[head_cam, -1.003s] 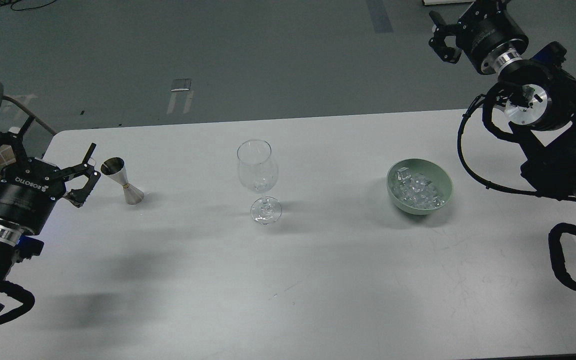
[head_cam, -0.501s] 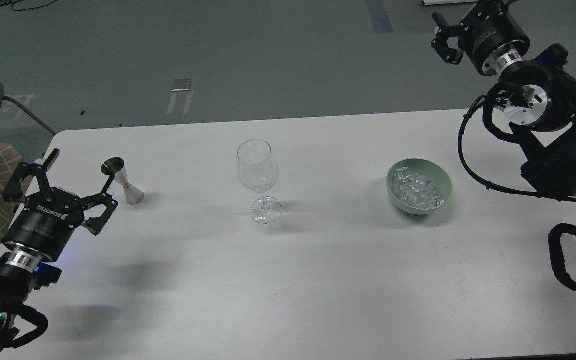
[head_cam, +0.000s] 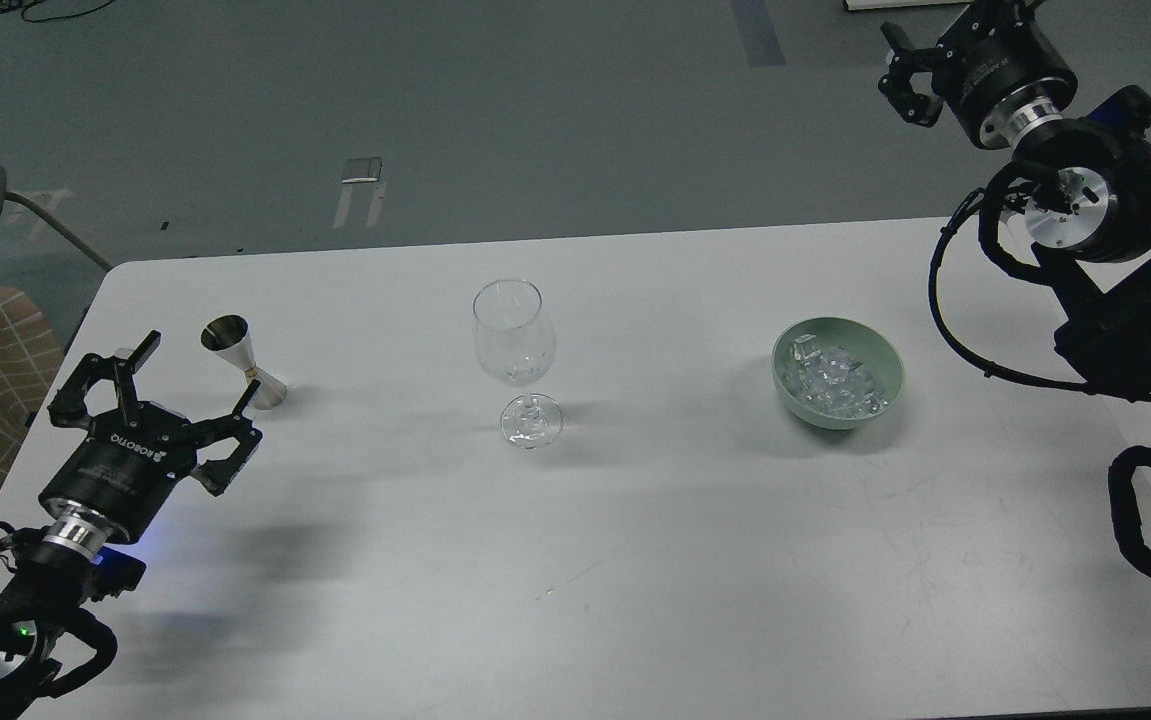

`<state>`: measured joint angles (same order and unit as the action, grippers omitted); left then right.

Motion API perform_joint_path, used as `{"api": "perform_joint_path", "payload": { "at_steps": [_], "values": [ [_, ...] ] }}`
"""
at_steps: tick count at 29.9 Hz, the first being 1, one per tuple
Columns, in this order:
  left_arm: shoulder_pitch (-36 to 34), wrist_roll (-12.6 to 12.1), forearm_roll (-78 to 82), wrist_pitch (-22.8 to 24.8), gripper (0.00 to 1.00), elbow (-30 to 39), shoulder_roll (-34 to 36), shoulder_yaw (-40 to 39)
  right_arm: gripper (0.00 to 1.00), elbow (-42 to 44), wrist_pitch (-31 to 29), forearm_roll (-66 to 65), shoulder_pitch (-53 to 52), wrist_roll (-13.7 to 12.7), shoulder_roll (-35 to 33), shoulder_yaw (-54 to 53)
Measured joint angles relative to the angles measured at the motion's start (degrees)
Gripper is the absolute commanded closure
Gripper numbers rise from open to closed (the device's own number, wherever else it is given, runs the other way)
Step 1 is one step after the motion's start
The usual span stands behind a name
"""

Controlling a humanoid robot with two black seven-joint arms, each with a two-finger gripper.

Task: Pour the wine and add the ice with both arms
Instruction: 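Close the left gripper around the metal jigger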

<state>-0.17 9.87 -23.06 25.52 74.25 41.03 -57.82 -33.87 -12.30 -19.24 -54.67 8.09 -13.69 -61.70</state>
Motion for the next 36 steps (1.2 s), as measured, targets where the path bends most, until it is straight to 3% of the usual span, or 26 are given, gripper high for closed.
{"api": "perform_joint_path", "payload": {
  "at_steps": [5,11,14,20,26,29,33,36],
  "values": [
    [0.4,-0.5,-0.9,0.6,0.02,-3.9,-4.0,-5.0,0.0,-0.1,0.1,0.0,0.0,0.0,0.0,0.0],
    [1.4,-1.1,-0.5,1.5,0.02,-4.3,-4.5,-5.5,0.0,-0.1,0.7,0.0,0.0,0.0,0.0,-0.1],
    [1.5,-2.6,-0.1,0.8,0.04,-4.3,-4.4,-5.0,0.0,-0.2,0.7,0.0,0.0,0.0,0.0,-0.1],
    [1.5,-8.2,0.2,-6.3,0.04,-3.7,-5.0,-4.9,0.0,-0.1,0.9,0.0,0.0,0.1,0.0,-0.1],
    [1.1,-9.0,0.2,-7.9,0.06,-2.3,-5.2,-5.5,0.0,-0.1,1.0,0.0,0.0,0.1,0.0,-0.1],
    [0.9,-9.2,0.2,-8.2,0.13,-0.7,-5.2,-5.5,0.0,0.0,1.0,0.0,0.0,0.1,0.0,-0.1],
    [0.5,-9.3,0.2,-8.4,0.29,-0.2,-5.1,-5.5,0.0,0.0,1.6,0.0,0.0,0.2,0.0,-0.1],
    [0.5,-9.3,0.1,-8.4,0.31,-0.2,-5.1,-5.5,0.0,0.0,1.9,0.0,0.0,0.2,0.0,-0.1]
  ]
}}
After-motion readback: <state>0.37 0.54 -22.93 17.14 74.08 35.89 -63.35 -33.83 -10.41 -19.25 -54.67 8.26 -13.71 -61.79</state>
